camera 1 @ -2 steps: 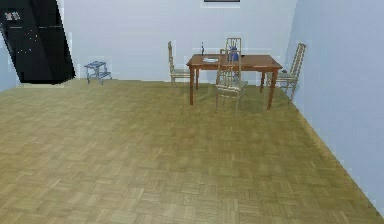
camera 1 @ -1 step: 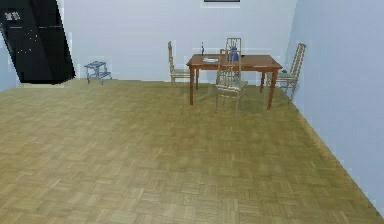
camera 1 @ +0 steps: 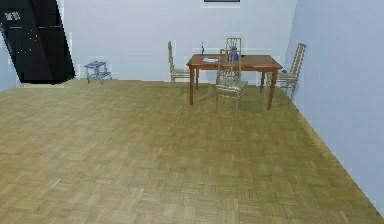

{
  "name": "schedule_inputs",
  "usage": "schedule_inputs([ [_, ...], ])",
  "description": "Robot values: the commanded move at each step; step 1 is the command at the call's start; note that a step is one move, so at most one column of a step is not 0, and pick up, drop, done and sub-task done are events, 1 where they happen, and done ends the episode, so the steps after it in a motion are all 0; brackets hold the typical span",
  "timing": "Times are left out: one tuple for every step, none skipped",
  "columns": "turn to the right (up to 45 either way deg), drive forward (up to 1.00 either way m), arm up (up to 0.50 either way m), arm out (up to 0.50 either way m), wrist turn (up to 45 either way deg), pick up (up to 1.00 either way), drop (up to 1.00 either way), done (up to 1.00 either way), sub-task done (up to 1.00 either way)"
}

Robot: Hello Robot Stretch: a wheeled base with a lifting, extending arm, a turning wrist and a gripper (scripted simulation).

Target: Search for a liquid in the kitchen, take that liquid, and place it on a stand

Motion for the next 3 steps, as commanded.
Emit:
schedule_inputs([
  [-45.0,0.00,0.00,0.00,0.0,0.00,0.00,0.00,0.00],
  [-36.0,0.00,0.00,0.00,0.0,0.00,0.00,0.00,0.00],
  [0.0,1.00,0.00,0.00,0.0,0.00,0.00,0.00,0.00],
])
